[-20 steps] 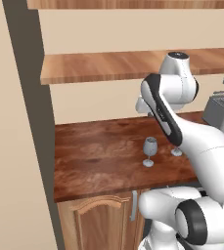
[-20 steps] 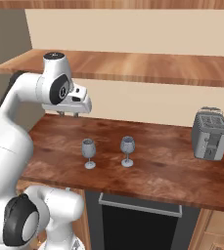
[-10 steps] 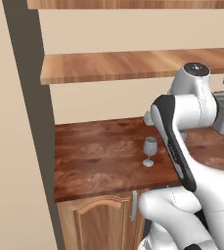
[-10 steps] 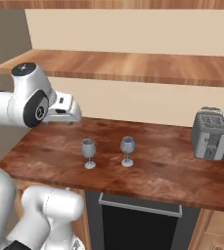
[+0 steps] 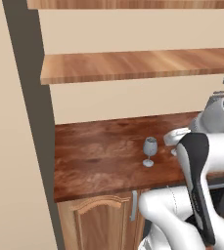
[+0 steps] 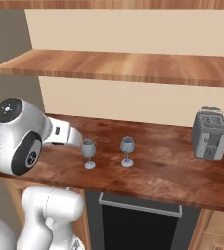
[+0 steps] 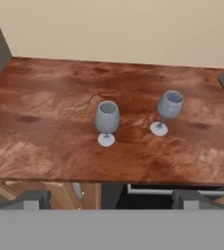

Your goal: Retrieve the wine glasses from the counter and place one next to each plate.

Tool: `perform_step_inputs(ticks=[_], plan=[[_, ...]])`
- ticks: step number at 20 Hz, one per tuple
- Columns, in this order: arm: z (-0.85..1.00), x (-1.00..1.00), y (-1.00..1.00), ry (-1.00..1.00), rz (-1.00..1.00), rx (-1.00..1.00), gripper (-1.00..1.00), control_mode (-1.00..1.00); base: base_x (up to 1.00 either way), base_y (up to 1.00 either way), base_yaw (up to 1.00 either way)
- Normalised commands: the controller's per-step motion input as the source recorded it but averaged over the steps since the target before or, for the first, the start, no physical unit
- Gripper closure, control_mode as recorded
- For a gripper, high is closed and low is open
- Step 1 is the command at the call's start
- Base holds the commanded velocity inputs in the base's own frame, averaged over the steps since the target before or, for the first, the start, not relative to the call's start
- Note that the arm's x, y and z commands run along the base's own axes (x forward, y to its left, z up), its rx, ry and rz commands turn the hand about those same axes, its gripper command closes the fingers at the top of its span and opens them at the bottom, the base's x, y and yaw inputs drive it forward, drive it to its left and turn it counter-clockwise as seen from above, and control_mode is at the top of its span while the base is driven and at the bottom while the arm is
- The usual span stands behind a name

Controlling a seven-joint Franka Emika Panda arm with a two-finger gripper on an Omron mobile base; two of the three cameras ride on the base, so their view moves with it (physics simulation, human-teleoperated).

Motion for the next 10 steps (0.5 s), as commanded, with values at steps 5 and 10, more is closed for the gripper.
perform_step_inputs(ticks=[5,10], plan=[[0.0,-0.28,-0.84,-0.1,0.04,0.1,-1.0,-1.0,0.0,0.0,0.0],[-0.03,-0.12,-0.98,-0.15,0.13,0.06,-1.0,-1.0,0.0,0.0,0.0]])
